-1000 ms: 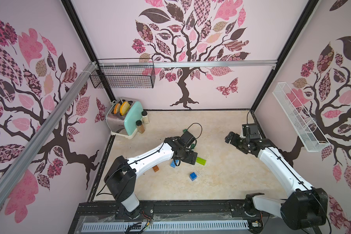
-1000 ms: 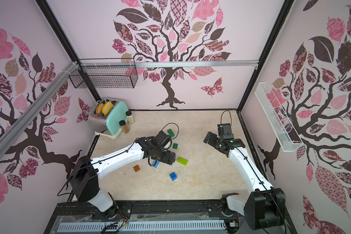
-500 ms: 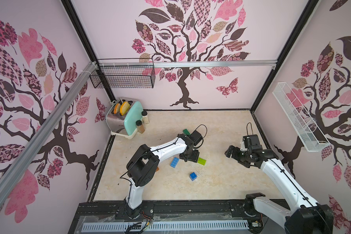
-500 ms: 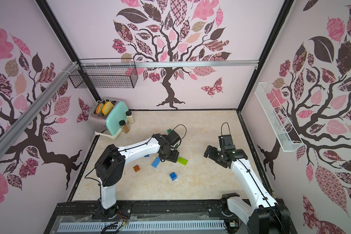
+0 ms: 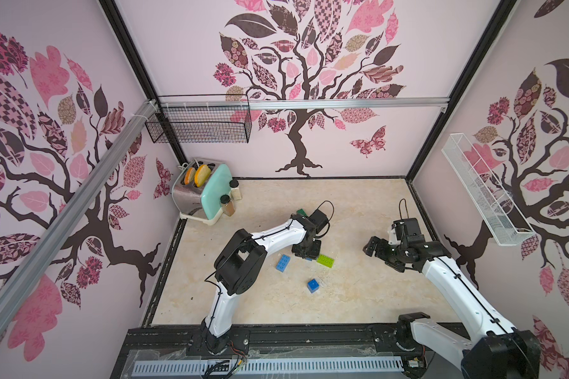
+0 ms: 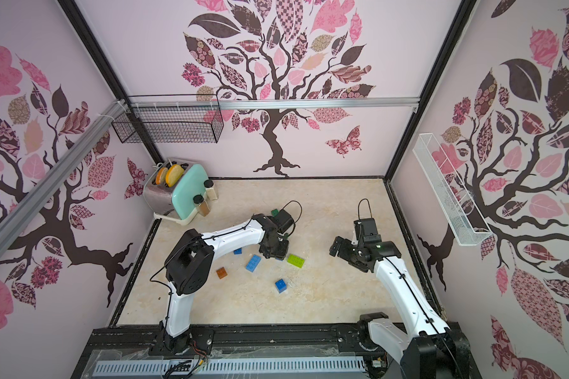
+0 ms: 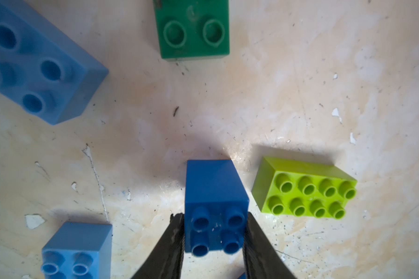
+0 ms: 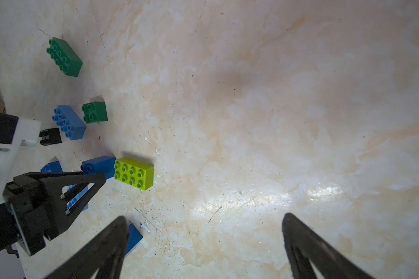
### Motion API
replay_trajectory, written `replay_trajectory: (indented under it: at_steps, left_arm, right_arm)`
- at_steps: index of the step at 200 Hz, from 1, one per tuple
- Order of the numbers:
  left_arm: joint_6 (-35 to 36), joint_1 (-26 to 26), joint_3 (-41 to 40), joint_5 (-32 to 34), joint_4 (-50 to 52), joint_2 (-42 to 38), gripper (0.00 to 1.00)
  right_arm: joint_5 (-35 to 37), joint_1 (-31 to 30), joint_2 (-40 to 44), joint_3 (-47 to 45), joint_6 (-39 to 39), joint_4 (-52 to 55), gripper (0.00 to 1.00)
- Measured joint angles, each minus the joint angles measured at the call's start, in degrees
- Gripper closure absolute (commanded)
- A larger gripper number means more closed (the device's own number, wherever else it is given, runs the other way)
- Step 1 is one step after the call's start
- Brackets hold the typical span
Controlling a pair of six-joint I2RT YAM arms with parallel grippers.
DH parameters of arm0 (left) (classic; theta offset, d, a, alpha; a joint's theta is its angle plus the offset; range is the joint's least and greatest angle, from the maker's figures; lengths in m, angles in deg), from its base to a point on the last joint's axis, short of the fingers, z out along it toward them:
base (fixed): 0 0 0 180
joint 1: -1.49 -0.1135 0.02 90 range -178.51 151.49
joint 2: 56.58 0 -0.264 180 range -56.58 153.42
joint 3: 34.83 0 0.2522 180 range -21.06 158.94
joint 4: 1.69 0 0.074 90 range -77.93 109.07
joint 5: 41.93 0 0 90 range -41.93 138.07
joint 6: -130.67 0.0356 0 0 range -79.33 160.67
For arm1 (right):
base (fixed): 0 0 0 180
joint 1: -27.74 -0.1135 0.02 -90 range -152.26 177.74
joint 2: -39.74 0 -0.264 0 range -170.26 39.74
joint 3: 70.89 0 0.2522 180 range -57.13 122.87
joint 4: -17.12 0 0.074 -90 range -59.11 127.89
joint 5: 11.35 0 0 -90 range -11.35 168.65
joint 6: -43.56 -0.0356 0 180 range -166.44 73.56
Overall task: Assemble the letter f with lego
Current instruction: Move the lego brick at the center of the board.
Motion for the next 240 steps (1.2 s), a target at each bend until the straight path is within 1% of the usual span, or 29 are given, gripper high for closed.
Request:
replay_trajectory:
  at_steps: [39,59,81,130,167,199,240]
  left_arm:
    - [-1.88,-0.96,0.57,-0.02,0.13,0.13,0.78]
    - [-2.82,-1.95,2.05,-0.02,0.48,1.07,0.80]
    - [-3.65,-3.15,5.99,0.83,2.08,3.56,0.83]
    - [-5.44,-5.18,14.43,3.37,6.25,8.85,0.84]
    - [-5.95,-6.78,18.45,4.94,8.90,11.23,0.85]
    - [-6.38,-7.02,18.47,4.81,9.66,11.28,0.86]
    - [-7.39,-6.82,16.13,3.82,9.31,9.84,0.86]
  right_arm:
    - [-0.22,0.00,-0.74,0.02,0.68,0.22,0.01]
    - [-0.24,0.00,-1.33,0.22,0.83,0.28,0.00]
    - [-0.44,0.00,-2.10,0.37,0.85,0.22,0.00]
    - [-0.92,0.00,-3.58,0.44,0.85,0.20,0.00]
    - [-1.14,0.00,-4.04,1.01,0.87,0.44,0.00]
    - [-1.29,0.00,-4.39,1.25,0.87,0.37,0.01]
    - [-1.70,0.00,-5.42,1.25,0.81,0.13,0.00]
